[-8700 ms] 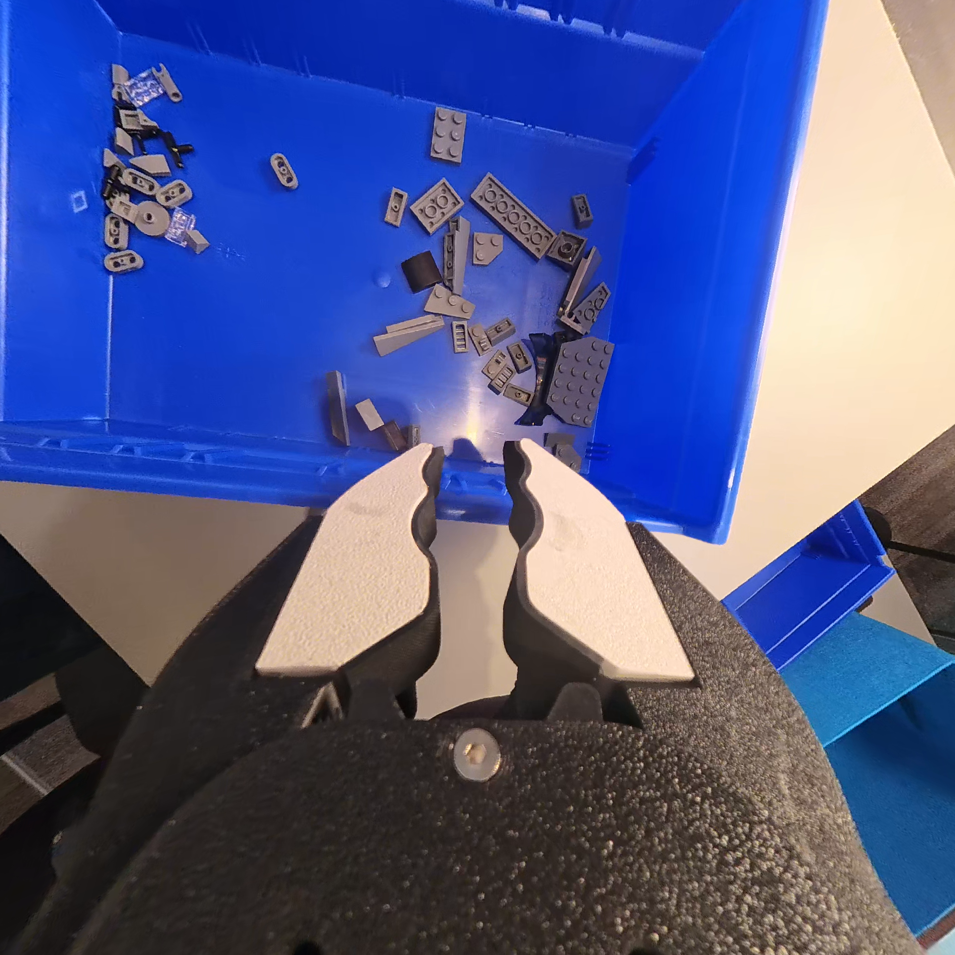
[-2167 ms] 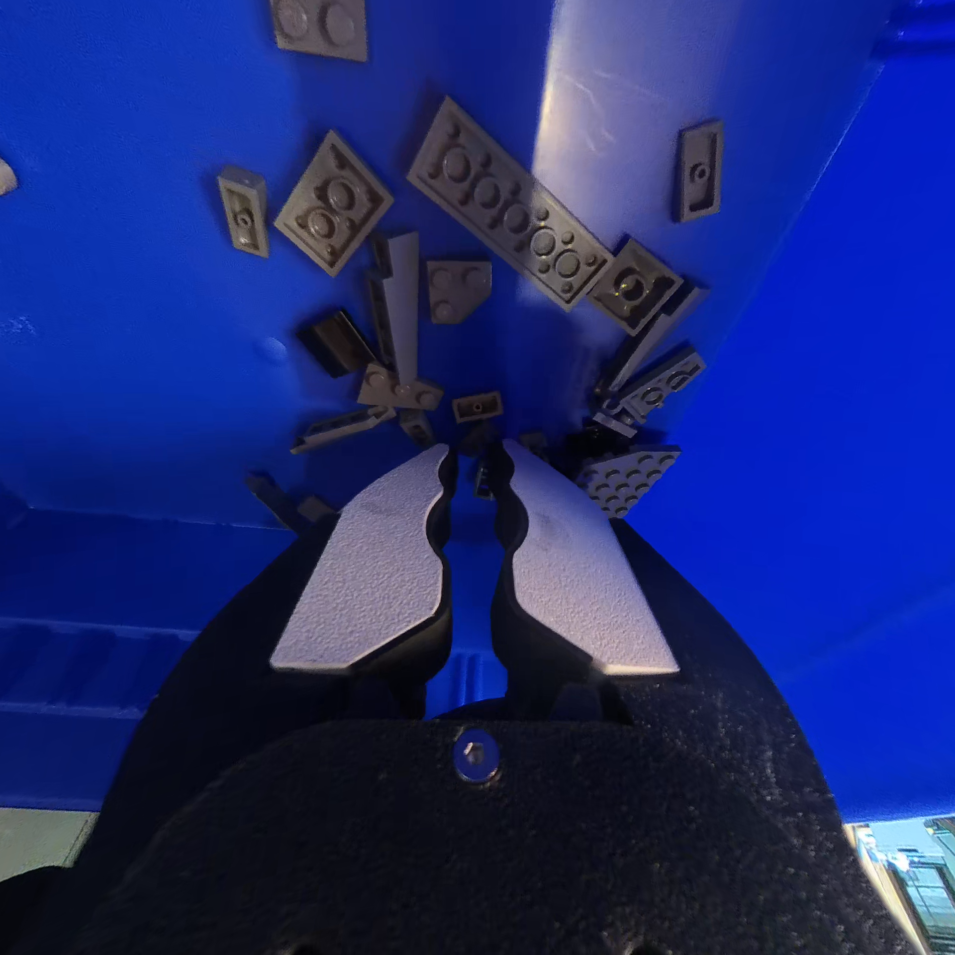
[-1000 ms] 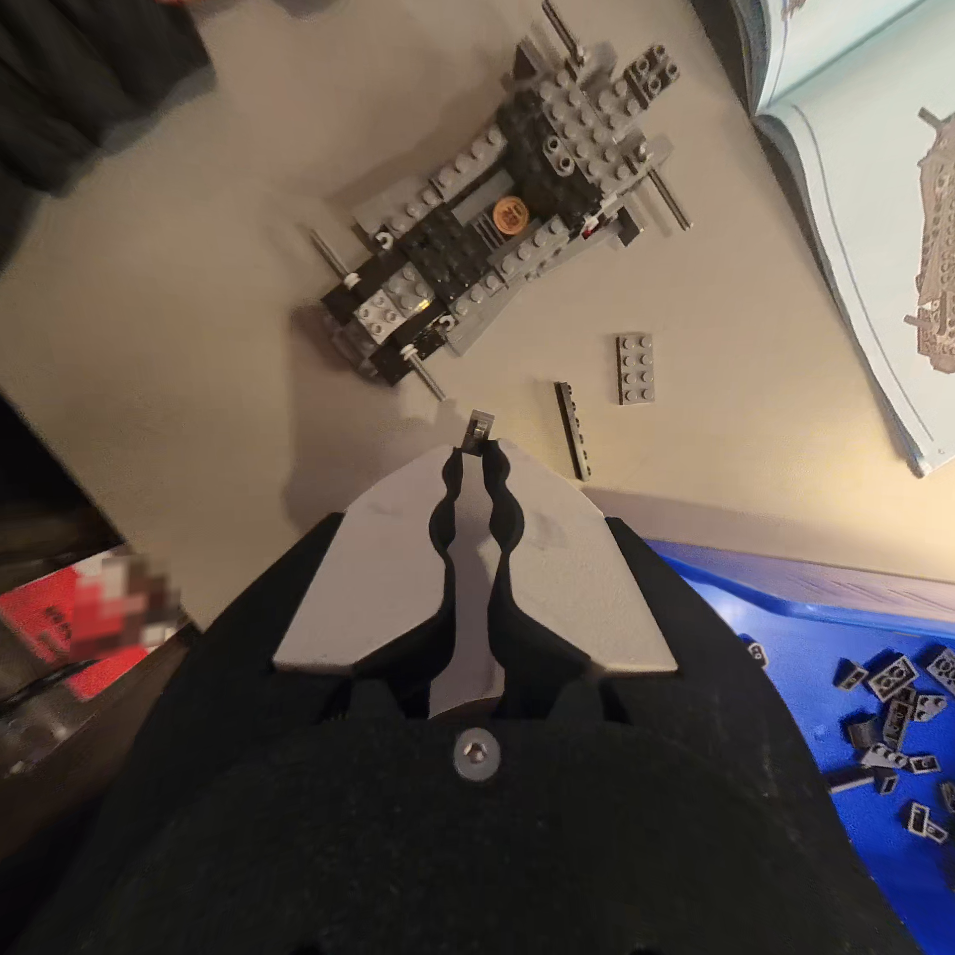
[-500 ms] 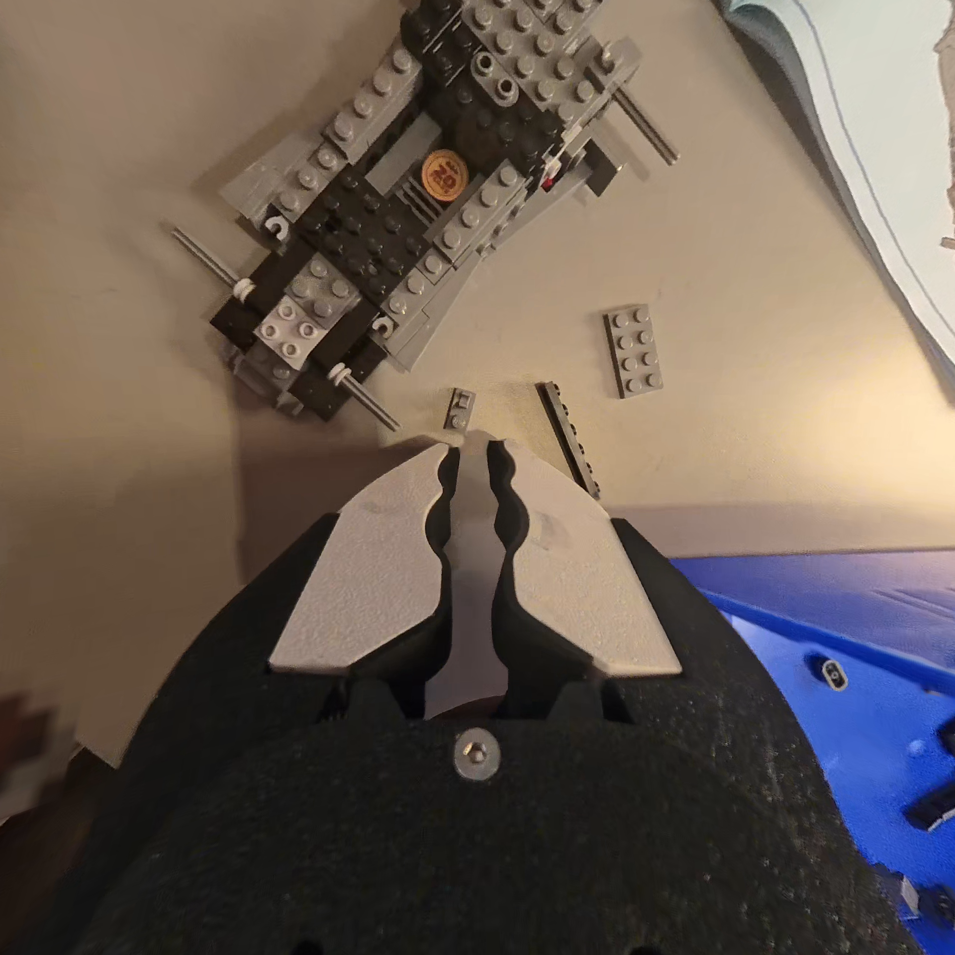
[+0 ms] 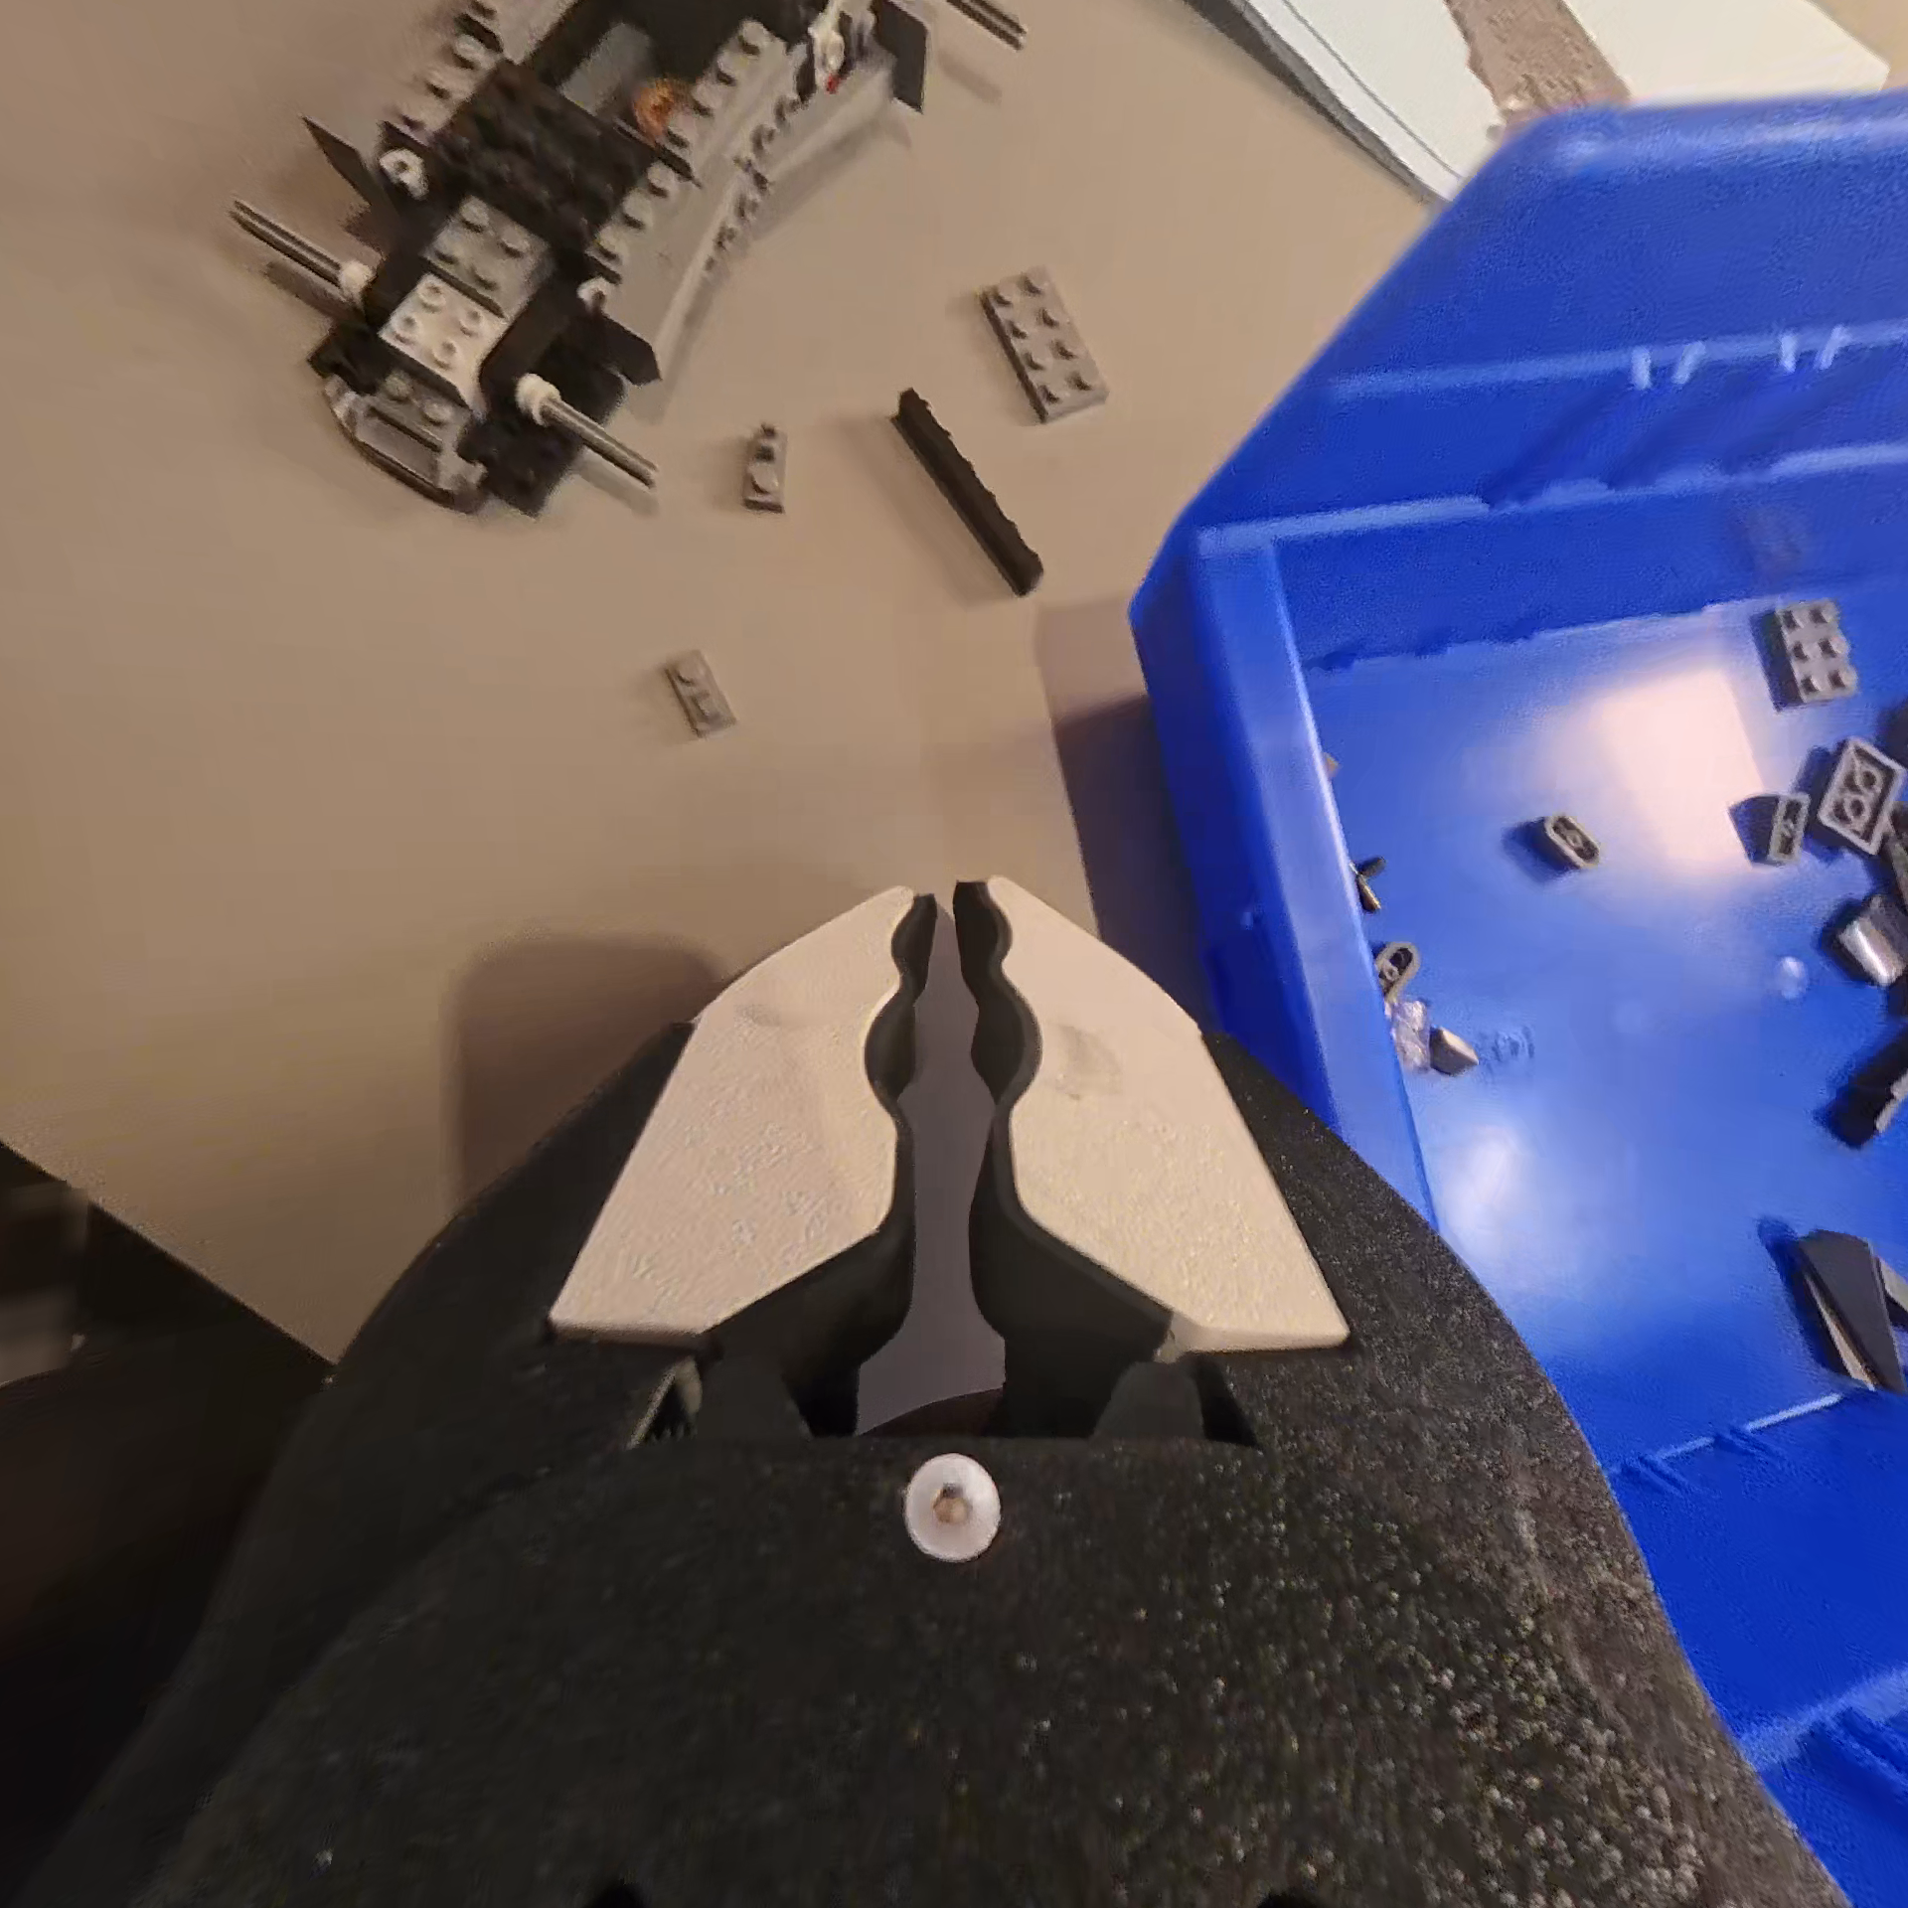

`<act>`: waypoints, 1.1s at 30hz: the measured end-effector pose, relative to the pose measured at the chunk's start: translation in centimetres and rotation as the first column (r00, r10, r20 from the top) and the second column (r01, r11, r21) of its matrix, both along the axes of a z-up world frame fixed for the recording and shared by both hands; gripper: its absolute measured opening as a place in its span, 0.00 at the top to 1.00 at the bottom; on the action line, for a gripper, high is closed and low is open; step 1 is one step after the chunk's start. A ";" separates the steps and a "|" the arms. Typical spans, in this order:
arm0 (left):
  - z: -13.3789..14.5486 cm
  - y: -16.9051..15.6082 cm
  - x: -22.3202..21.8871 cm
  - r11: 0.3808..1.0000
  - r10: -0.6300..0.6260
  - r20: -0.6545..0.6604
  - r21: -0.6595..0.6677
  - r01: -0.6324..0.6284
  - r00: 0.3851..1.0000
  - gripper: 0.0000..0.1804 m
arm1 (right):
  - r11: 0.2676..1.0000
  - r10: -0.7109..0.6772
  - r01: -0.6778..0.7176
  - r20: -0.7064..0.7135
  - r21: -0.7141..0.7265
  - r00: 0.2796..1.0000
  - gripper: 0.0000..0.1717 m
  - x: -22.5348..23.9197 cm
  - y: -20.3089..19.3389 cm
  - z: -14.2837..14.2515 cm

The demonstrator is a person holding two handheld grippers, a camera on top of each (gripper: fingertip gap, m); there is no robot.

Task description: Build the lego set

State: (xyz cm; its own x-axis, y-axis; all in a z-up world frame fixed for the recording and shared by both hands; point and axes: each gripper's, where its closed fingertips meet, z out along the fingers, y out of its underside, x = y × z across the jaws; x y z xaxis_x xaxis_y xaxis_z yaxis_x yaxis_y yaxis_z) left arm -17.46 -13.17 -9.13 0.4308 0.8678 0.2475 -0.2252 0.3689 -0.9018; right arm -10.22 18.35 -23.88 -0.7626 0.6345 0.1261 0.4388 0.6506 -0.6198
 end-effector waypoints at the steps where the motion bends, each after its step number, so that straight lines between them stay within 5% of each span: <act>1: 0.1 -0.2 0.1 1.000 0.006 -0.007 0.004 -0.006 1.000 0.75 | 1.000 -0.013 0.013 -0.006 0.002 1.000 0.97 -0.2 0.6 -0.2; 13: 0.0 1.1 -0.1 0.998 -0.039 -0.043 -0.060 0.036 0.998 0.89 | 0.998 -0.046 0.049 -0.066 0.041 0.997 0.99 -3.2 4.4 -1.4; 17: -0.1 2.7 -0.2 0.989 -0.137 -0.037 -0.056 0.135 0.990 0.90 | 0.999 -0.033 0.032 -0.056 -0.005 0.998 0.98 -3.9 4.3 -1.1; 26: -0.7 5.0 -3.5 0.979 -0.191 0.108 -0.051 0.197 0.976 0.70 | 0.970 0.167 -0.182 -0.103 -0.158 0.981 0.96 -4.4 -4.8 0.8; 33: 0.1 6.3 -7.8 0.957 -0.207 0.173 -0.170 0.236 0.963 0.65 | 0.980 0.095 -0.116 -0.125 -0.165 0.988 0.95 -7.5 -4.5 0.2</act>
